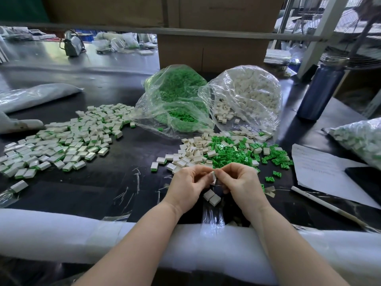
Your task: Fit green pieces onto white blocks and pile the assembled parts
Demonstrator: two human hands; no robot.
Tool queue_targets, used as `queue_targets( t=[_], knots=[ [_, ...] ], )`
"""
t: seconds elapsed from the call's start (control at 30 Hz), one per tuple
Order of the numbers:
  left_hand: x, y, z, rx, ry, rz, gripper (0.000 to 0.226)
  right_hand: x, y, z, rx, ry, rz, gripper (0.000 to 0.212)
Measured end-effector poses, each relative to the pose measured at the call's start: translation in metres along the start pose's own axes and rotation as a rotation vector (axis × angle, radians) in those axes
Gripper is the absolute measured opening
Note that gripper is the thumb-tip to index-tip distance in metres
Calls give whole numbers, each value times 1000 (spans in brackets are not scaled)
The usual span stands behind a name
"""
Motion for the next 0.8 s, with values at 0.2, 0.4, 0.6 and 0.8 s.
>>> queue_targets(
  t=[0.2, 0.4, 0.6, 0.8],
  knots=[
    [-1, 1, -3, -10, -16, 38, 10, 1, 1, -2, 55, 44, 8, 12],
    [-1, 3, -2, 4, 12, -27, 11, 0, 2, -1, 64, 16, 122, 13],
    [-5, 3, -2, 38, -41, -95, 9, -1, -4, 0, 215, -61, 83, 28],
    [-7, 3, -4, 67, -83, -95, 14, -1, -1, 0, 293, -118, 170, 26]
  ],
)
Point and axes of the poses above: each hand's wrist, its own z-axis towards the middle knuckle, its own y-axis out of the back of the hand, x = y × z, the point moved 1 cm from there along z, towards the middle knuckle, and after that the axes turned 11 degrees about z, right-handed, at the moved point
